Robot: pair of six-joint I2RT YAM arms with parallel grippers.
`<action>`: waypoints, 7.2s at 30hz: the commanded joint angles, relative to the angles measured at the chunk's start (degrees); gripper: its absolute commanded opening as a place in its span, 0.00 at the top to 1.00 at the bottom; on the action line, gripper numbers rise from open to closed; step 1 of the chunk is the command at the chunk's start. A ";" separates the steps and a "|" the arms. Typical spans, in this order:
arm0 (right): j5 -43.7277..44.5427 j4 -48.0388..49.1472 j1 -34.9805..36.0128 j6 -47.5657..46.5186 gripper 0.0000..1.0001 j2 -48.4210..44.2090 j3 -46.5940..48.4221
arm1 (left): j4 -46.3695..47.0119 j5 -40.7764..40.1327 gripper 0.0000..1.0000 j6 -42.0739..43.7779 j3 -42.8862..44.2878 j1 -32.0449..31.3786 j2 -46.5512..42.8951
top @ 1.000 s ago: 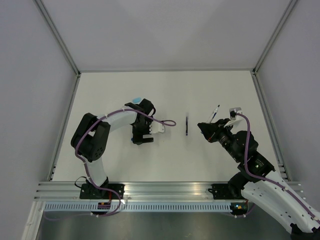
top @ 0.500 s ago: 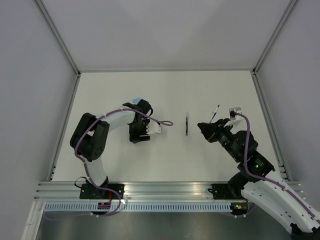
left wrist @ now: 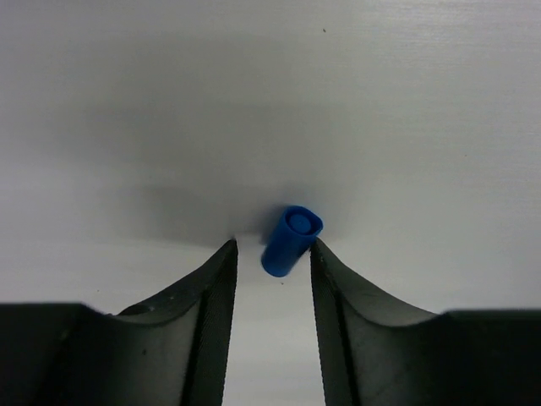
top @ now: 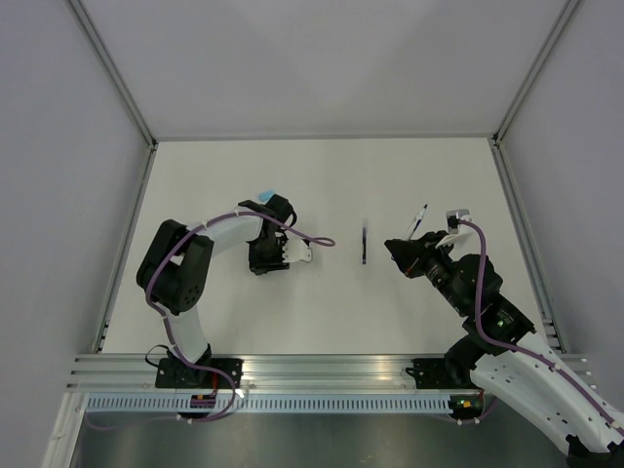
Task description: Insert the pens into the pen caps
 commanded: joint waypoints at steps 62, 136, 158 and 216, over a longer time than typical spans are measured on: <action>0.86 0.85 0.08 0.03 0.98 -0.18 2.37 | 0.62 7.84 0.61 -9.96 4.47 0.53 9.05; -33.76 28.44 2.80 -1.82 0.98 16.34 -2.37 | 119.17 56.80 0.98 -101.27 -26.99 -0.17 -34.63; -35.08 26.52 14.31 -8.94 1.00 23.81 1.32 | 110.48 43.97 0.98 -107.61 -30.77 -1.84 -40.70; -30.34 22.82 14.93 -12.72 1.00 21.79 1.32 | 101.78 45.82 0.65 -102.25 -39.39 -9.84 -43.60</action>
